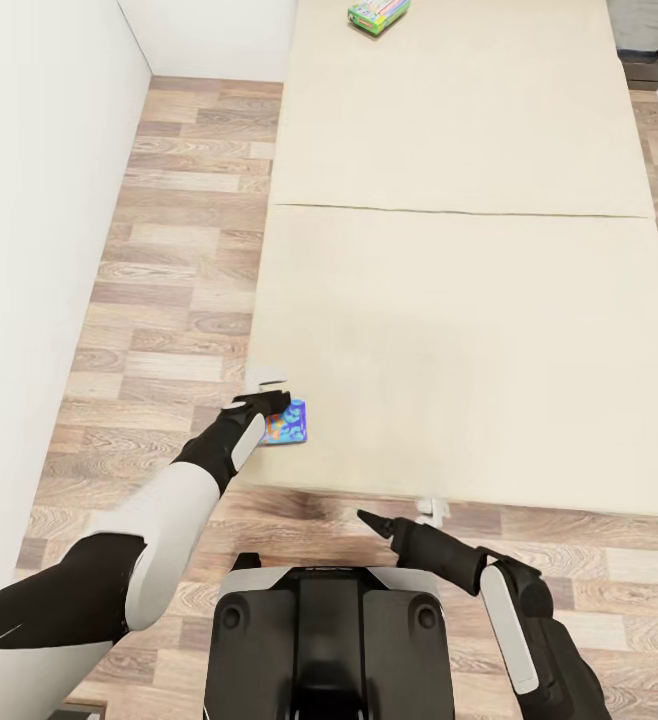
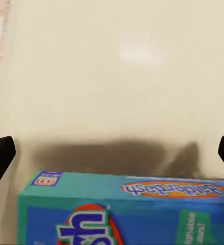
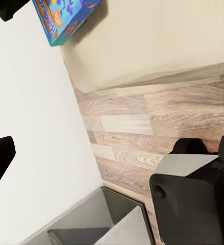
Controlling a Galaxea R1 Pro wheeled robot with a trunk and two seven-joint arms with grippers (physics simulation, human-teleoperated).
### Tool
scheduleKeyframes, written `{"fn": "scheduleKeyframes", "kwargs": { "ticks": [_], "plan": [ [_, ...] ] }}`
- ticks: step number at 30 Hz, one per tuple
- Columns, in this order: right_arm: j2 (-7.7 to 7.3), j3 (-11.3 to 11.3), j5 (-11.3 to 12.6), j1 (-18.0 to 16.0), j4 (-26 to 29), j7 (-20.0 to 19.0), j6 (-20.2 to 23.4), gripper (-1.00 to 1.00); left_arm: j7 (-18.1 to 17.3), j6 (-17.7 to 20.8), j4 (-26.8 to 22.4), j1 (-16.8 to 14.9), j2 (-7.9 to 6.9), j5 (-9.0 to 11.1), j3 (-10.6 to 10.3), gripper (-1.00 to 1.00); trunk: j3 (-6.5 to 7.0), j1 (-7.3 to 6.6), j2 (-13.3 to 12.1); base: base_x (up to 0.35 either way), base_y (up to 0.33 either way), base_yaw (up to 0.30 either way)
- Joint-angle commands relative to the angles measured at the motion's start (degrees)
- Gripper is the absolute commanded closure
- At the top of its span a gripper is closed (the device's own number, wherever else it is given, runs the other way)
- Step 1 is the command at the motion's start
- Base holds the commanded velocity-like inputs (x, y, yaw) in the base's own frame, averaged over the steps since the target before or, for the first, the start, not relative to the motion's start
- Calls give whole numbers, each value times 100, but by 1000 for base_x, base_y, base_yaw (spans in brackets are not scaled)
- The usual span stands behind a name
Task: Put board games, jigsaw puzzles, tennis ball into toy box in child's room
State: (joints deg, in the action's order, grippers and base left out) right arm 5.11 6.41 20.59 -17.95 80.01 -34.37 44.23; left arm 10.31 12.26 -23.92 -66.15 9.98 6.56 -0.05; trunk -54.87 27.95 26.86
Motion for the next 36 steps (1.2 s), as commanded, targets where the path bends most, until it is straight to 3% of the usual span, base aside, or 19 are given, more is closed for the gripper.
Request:
{"fn": "scheduleKeyframes", "kwargs": {
  "ticks": [1,15,26,36],
  "plan": [
    [4,23,8,-1,-2,-19,37,-100,26,22,4,3,1,59,-2,-100,-5,3,8,0,0,0],
    [-1,71,6,2,-20,-17,33,-100,26,48,62,15,1,-113,-4,-100,-5,3,8,0,0,0],
    [-1,71,6,2,-21,-17,33,-100,24,187,63,15,1,-368,-4,-100,-5,3,8,0,0,0],
    [-1,71,6,2,-21,-17,33,-100,32,282,63,15,1,-401,-4,-100,-5,3,8,0,0,0]
  ]
}}
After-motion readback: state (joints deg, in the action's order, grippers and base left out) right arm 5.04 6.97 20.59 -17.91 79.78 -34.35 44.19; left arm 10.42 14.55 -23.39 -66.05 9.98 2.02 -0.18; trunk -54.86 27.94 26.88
